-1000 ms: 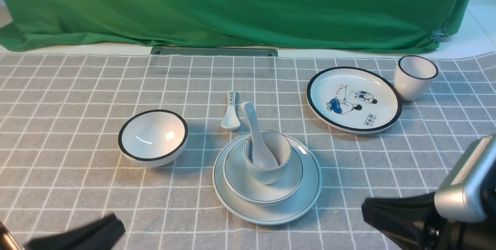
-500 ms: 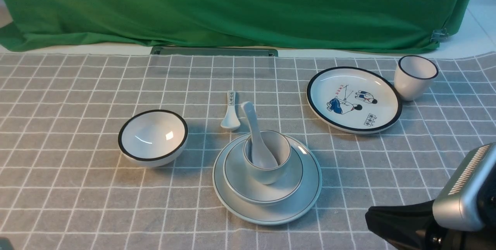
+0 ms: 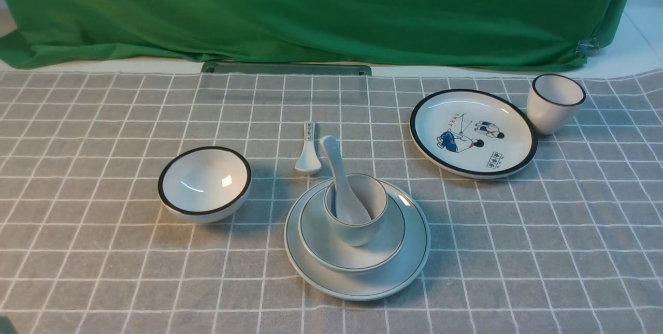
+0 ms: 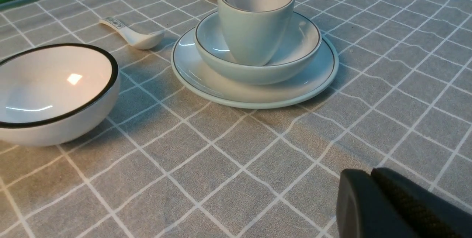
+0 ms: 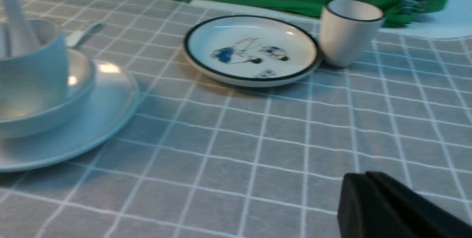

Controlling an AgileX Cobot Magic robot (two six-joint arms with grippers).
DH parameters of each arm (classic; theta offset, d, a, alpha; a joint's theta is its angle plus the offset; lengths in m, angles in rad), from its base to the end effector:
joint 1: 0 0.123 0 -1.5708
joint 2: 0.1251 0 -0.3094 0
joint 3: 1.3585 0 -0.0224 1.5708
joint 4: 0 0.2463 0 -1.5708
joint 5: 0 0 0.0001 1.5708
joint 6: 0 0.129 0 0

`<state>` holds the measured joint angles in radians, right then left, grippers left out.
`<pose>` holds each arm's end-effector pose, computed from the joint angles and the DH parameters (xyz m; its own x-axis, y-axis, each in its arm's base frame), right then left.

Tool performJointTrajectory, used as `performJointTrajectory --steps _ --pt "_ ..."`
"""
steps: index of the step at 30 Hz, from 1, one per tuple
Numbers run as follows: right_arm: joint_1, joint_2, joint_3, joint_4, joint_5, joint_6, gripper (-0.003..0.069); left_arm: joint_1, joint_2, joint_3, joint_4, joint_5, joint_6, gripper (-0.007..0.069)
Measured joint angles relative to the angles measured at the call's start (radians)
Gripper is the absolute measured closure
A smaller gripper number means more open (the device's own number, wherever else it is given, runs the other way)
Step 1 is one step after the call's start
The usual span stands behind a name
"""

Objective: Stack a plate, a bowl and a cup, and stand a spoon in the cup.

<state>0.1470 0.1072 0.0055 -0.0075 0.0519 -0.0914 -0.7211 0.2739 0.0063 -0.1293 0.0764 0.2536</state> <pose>0.0735 0.0108 0.2003 -0.0617 -0.1089 -0.9921 -0.1529 0.9833 -0.0985 0.0632 -0.0573 0.1836 -0.1149 0.2666 -0.9569 0.6869 0.7172 0.1173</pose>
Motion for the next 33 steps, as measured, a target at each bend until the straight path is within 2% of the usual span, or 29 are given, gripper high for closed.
performJointTrajectory --steps 6,20,33 --pt "-0.09 -0.104 0.001 -0.001 0.148 -0.012 0.0643 0.0 0.0 0.0 0.001 -0.003 -0.003 0.0613" --pt "-0.094 -0.106 0.001 -0.001 0.166 -0.033 0.0637 0.0 0.0 0.0 0.001 -0.003 -0.003 0.0613" --pt "-0.094 -0.106 0.001 0.0 0.166 -0.033 0.0592 0.0 0.0 0.0 0.001 -0.003 -0.003 0.0612"
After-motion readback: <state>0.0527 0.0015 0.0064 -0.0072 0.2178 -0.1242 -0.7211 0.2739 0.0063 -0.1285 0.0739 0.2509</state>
